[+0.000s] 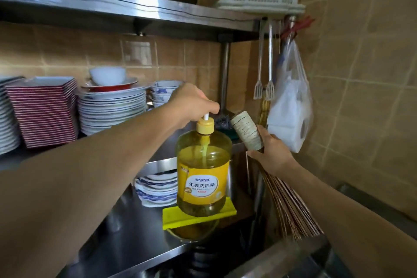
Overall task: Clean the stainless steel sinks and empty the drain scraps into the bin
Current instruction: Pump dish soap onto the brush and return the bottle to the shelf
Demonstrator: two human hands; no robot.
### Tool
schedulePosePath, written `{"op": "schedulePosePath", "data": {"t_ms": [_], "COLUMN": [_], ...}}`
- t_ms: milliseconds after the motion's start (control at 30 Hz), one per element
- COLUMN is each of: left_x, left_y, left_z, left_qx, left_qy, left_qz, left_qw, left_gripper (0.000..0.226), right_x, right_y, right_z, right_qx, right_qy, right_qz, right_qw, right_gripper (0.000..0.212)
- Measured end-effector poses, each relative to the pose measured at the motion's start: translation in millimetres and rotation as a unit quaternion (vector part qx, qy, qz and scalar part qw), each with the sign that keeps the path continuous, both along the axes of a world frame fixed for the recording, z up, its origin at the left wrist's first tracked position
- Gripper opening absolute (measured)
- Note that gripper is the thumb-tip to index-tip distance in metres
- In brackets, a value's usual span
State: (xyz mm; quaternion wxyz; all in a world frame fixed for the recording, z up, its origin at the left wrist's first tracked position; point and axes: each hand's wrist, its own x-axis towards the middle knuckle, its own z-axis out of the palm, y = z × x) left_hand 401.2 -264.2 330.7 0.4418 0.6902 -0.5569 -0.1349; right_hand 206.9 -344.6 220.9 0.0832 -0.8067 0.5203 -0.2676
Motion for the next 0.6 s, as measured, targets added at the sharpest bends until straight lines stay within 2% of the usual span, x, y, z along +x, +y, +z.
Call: {"op": "schedulePosePath", "data": {"t_ms": [267,600], "left_x": [34,71], "left_y": [-86,-186], "left_z": [34,65], "left_qx": [-0.031,-0.030], "left_qy": [-0.001,-0.025], "left_qz": [0.010,-0.070], "left_qw": [0.999,0.997], "left_gripper": [0.017,0.014], "right_x": [28,66], "right_y": [-63,-122], "right_z": [16,39], "right_qx": [-0.004,0.001], "right_qy": [-0.003,-0.023], "right_qz": [0.000,-0.037], "right_qw": [1.000,0.999], "right_gripper": [0.079,0.076]}}
